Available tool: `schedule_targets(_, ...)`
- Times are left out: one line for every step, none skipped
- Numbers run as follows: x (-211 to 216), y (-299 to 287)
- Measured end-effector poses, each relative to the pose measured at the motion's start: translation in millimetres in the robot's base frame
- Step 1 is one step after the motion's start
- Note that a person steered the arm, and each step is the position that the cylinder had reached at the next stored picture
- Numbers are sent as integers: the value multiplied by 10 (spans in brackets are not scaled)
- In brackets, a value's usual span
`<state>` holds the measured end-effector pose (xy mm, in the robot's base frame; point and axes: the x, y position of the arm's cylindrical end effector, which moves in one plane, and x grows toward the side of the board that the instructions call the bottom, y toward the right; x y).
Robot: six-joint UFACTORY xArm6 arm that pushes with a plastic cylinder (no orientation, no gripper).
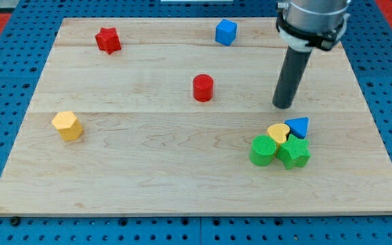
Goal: Move the red circle to the top of the yellow heart
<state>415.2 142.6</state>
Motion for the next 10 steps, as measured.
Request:
schedule_targets(-186,180)
schedule_targets(-285,436)
schedule_targets(-285,425)
schedule_targets(-285,425)
schedule_targets(-285,412)
schedule_targets(-290,385)
schedule_targets(-349,384)
schedule_targets(-388,354)
schedule_targets(-398,293)
schedule_targets(-487,210)
